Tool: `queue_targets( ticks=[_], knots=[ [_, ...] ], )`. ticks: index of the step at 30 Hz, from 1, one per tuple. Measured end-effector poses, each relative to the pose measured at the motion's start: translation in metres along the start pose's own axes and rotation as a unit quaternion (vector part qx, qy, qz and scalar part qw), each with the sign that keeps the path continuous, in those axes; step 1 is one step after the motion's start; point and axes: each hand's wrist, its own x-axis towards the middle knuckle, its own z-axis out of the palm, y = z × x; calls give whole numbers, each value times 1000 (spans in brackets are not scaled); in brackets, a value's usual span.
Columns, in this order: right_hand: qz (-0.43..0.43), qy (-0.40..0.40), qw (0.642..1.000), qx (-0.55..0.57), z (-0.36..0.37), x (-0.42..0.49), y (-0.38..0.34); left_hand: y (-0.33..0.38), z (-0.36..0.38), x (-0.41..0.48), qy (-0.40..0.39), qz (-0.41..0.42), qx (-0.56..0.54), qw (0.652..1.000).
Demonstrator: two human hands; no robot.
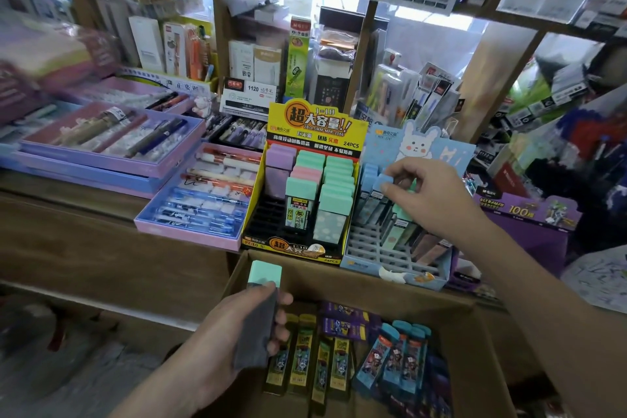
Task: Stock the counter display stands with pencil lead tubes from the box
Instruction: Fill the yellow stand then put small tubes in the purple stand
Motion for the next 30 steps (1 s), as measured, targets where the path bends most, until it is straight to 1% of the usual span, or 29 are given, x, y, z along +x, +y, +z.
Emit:
queue_targets(
  ticks=[9, 14, 19, 23, 28, 30],
  knots=[
    [-25, -20, 997, -68, -10, 0, 5, -1, -2, 6, -6, -12, -9, 1000],
    [-43, -21, 997, -58, -5, -2, 1, -1, -1, 5, -4, -15, -12, 1000],
    [-67, -35, 989, -125, -1, 0, -4, 4, 4, -1, -9, -7, -17, 1000],
    [-61, -38, 984, -161, 1, 1, -8, 10, 16, -11, -1, 3, -16, 1000],
    [-68, -34, 971, -227, 0, -1, -11, 18, 26, -26, -17, 27, -24, 999],
    [-64, -28, 971, -228, -1, -2, -11, 21, 31, -31, -18, 29, -30, 999]
  ],
)
